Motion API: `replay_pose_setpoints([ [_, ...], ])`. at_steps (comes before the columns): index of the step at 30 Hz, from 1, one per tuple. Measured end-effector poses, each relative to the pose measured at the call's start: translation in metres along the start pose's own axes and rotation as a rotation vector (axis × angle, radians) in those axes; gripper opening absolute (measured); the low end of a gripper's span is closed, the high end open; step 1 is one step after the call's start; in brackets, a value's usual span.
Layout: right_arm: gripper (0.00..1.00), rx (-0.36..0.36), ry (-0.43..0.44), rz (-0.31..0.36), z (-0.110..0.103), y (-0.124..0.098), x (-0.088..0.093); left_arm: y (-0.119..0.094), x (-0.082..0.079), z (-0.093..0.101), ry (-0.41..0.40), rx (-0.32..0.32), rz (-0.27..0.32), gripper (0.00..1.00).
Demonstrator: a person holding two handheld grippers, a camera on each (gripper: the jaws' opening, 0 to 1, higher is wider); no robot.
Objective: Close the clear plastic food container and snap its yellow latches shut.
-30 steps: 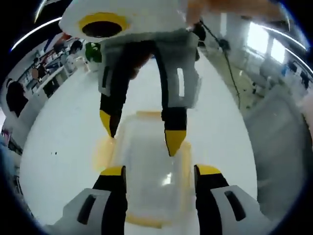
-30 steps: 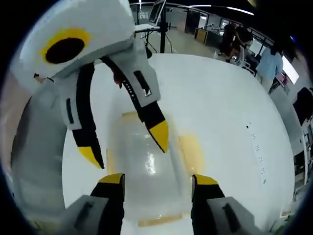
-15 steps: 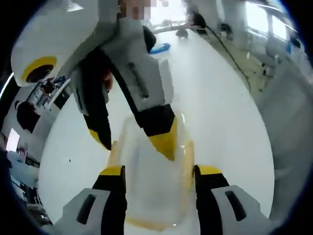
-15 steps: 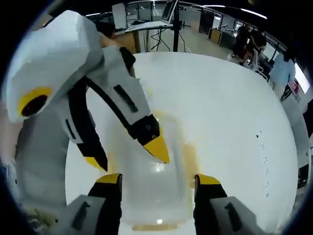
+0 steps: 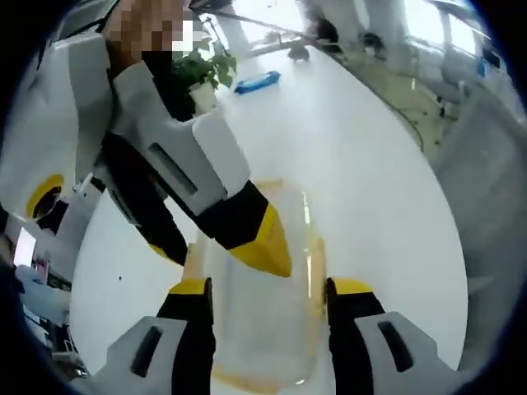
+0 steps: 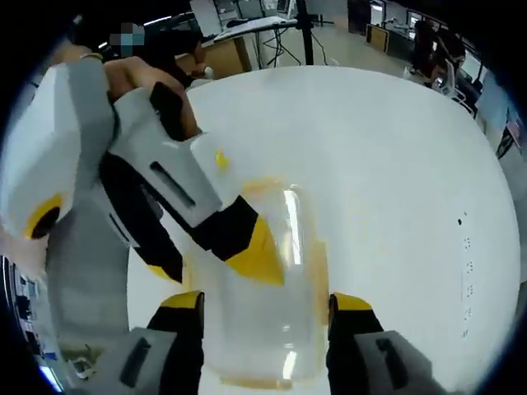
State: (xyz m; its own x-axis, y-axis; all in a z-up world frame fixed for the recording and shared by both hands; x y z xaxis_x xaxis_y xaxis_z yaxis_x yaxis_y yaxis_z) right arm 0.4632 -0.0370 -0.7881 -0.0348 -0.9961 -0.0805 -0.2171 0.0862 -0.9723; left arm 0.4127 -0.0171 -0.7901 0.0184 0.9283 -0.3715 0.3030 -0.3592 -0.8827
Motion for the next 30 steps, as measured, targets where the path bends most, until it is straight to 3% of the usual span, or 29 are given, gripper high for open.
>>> replay_pose_setpoints([
  [6,0.59,-0.037,-0.01,-0.022,0.001,0.002,-0.001,0.003,-0.006,0.001,0.032,0.001,0.008,0.49],
  [13,0.55,-0.113,-0.022,-0.102,0.005,0.005,-0.005,0.003,-0.006,0.002,0.029,0.007,0.03,0.49],
  [16,0.54,-0.172,-0.038,-0.105,0.001,0.009,-0.006,0.001,-0.004,0.007,0.029,0.013,0.043,0.49],
  [24,0.52,-0.243,-0.036,-0.107,-0.003,0.014,-0.003,0.0,-0.004,0.012,0.025,0.01,0.046,0.48],
  [30,0.53,-0.254,-0.035,-0.071,-0.006,0.014,-0.003,0.002,-0.004,0.015,0.002,-0.019,0.064,0.47],
])
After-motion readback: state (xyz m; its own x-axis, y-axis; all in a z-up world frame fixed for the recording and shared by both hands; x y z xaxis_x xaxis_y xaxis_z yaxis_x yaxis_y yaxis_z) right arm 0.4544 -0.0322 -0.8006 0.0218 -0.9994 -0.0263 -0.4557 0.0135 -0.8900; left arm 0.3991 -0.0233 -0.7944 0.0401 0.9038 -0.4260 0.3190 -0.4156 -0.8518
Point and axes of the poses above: the point that each gripper's makers call its tool centre point, and the gripper's own axes: y roughly forward along the fingers, z roughly to its right, x roughly out of its underside, the point moved 4 cm from there along -y, roughly backward along the fingers, and after that the axes turned 15 degrees about -z, right-handed, at the moved point
